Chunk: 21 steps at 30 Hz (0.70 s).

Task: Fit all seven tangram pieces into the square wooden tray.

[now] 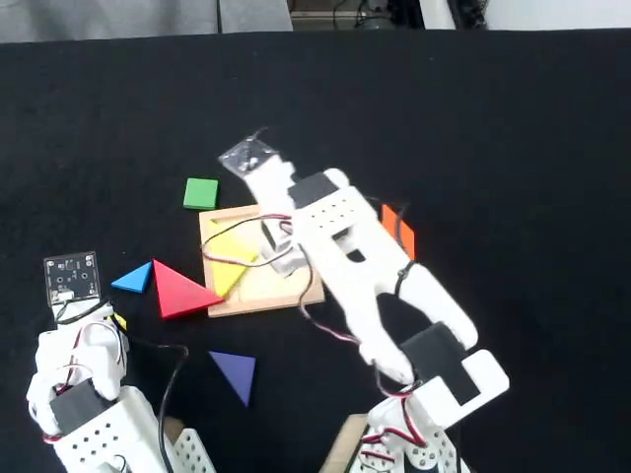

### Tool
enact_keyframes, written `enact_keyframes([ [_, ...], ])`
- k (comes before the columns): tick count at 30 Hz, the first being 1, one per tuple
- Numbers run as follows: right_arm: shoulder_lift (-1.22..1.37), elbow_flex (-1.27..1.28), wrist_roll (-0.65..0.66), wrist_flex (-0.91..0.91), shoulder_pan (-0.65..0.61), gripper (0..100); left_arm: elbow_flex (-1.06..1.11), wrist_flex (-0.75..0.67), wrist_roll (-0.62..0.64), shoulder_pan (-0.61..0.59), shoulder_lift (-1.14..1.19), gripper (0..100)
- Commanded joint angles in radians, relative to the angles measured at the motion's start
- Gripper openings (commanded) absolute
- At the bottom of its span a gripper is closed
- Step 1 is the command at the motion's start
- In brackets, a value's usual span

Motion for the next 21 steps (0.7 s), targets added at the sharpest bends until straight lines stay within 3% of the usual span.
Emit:
enact_keyframes([
  [1,-0.085,0.142,-0.037,-0.204,0.107,1.1,-0.03,-0.061,-0.002,0.09,-0.011,18],
  [4,-0.159,0.269,-0.048,-0.356,0.172,1.1,-0.15,-0.086,-0.04,0.124,-0.003,18],
  [8,-0.249,0.357,-0.043,-0.451,0.235,1.1,-0.277,0.066,-0.272,0.262,0.011,19],
  [16,-0.263,0.392,-0.04,-0.491,0.259,1.1,-0.475,0.298,-0.358,0.469,0.146,19],
  [21,-0.263,0.394,-0.04,-0.491,0.259,1.1,-0.369,0.221,-0.373,0.527,0.19,31],
])
